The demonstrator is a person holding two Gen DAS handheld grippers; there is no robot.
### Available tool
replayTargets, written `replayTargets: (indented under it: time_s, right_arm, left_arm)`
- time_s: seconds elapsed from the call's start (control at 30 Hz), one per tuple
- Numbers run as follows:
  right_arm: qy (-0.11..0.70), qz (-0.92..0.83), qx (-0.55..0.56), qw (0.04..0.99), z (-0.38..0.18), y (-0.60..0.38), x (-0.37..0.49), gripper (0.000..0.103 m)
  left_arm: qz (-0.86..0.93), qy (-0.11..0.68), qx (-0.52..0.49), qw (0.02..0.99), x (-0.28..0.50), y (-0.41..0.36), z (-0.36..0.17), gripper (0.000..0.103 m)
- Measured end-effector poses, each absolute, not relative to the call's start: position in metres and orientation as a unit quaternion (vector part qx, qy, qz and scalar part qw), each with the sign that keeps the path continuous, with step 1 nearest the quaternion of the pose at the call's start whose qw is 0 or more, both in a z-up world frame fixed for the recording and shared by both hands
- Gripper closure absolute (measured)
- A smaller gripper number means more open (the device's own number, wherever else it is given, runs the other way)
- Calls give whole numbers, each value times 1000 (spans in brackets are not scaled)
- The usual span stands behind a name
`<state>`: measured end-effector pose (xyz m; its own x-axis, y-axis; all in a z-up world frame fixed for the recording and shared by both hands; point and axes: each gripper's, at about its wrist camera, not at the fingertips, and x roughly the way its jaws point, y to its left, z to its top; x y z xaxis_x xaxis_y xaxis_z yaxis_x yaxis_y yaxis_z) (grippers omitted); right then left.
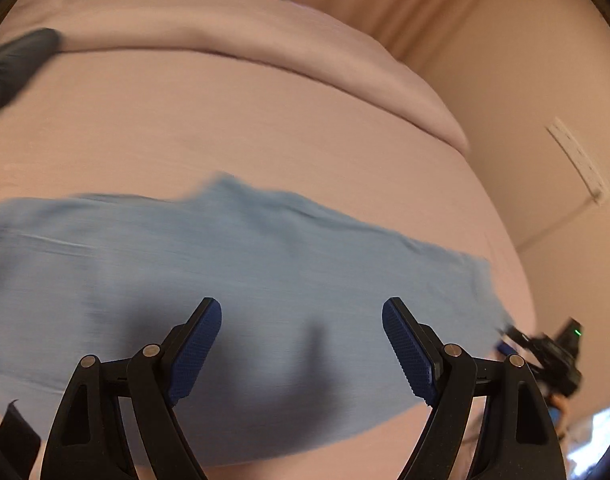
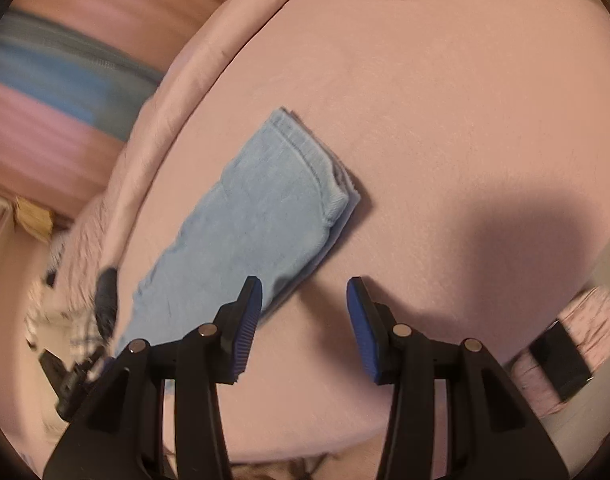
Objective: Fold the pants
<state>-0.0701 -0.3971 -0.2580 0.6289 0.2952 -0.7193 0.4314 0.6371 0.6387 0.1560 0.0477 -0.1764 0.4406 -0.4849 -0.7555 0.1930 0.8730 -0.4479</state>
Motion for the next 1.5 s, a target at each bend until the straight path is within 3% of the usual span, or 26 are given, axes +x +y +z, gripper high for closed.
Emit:
replayTargets:
  time_s: [0.17,0.27,0.33,0.37,0.47,0.8,1.07,1.33,1.4,1.47,1.5]
  right_arm:
    - [366,-54,492,788,-272,-403,-73,60]
    - [359,-58,467,806,-267,-392,-73,62]
    - [364,-63,449,814,-265,-391,-75,75]
    - [365,-65,453,811,-266,-393,-77,89]
    - [362,-60,467,804,-264,-394,-84,92]
    - [338,23,190,921,-160,-284,-65,93]
    - [372,88,59,922,-181,-205,-58,93]
    - [378,102,-5,920,-188,-187,-57,93]
    - [380,104,-13,919,-183,-185,-49,93]
    - [380,109,-25,918,-184,-183,-51,93]
    - [380,111,-31,918,-185,-181,-50,93]
  left_arm:
    - [-232,524,-156,804,160,10,-198,20]
    - [-221,540,-145,799,162,1,-208,20]
    - [-219,542,-142,799,162,1,-210,20]
    - [-219,540,-138,801,163,1,-210,20]
    - [-221,541,-134,801,165,1,-209,20]
    - [-246,518,-244,782,178,28,-189,20]
    - [-339,513,-303,728,205,-1,-170,20]
    - [-374,580,-326,647,230,-55,-206,21]
    - [-376,577,-330,646,227,-52,-207,40]
    - [-383,577,-318,648,225,-52,-207,85]
    - [-383,578,-309,651,224,-49,-206,90]
